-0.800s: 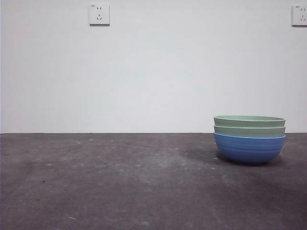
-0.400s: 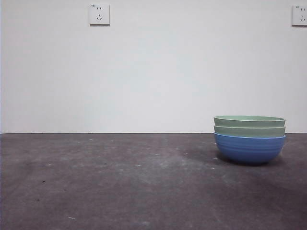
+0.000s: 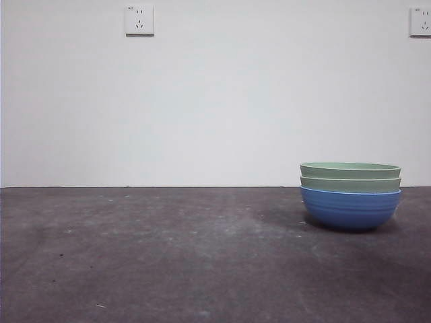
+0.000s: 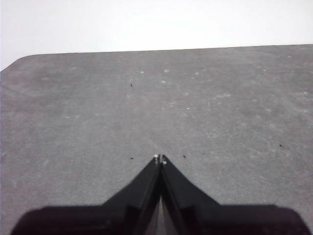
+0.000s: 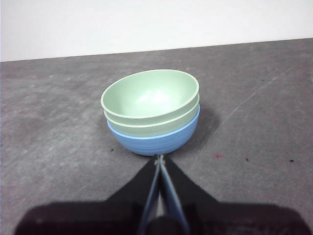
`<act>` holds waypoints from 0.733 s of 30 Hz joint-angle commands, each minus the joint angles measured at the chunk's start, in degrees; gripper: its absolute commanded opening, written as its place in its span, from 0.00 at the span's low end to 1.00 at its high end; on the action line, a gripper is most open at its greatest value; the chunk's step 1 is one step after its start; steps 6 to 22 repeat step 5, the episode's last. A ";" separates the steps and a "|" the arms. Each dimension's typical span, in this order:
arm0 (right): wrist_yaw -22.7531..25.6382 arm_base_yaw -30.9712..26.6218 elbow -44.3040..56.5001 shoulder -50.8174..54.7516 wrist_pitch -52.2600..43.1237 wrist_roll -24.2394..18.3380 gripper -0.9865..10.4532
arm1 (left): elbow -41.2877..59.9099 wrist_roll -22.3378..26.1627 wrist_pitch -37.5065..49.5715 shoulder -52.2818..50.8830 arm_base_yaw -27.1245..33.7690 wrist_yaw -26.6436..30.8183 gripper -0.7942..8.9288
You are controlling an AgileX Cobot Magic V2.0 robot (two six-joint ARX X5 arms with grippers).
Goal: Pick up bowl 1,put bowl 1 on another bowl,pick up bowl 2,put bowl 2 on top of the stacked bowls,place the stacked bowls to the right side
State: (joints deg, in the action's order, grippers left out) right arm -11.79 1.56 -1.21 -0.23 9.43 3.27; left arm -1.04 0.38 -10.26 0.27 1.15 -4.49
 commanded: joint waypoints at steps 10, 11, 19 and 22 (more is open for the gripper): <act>0.17 0.00 0.87 0.17 0.04 0.74 0.09 | 0.85 -0.39 0.15 -0.17 0.28 -0.09 0.08; 0.17 0.00 0.87 0.17 0.04 0.74 0.09 | 0.85 -0.39 0.15 -0.17 0.28 -0.09 0.08; 0.17 0.00 0.87 0.17 0.04 0.74 0.09 | 0.85 -0.39 0.15 -0.17 0.28 -0.09 0.08; 0.17 0.00 0.87 0.17 0.04 0.74 0.09 | 0.85 -0.39 0.15 -0.17 0.28 -0.09 0.08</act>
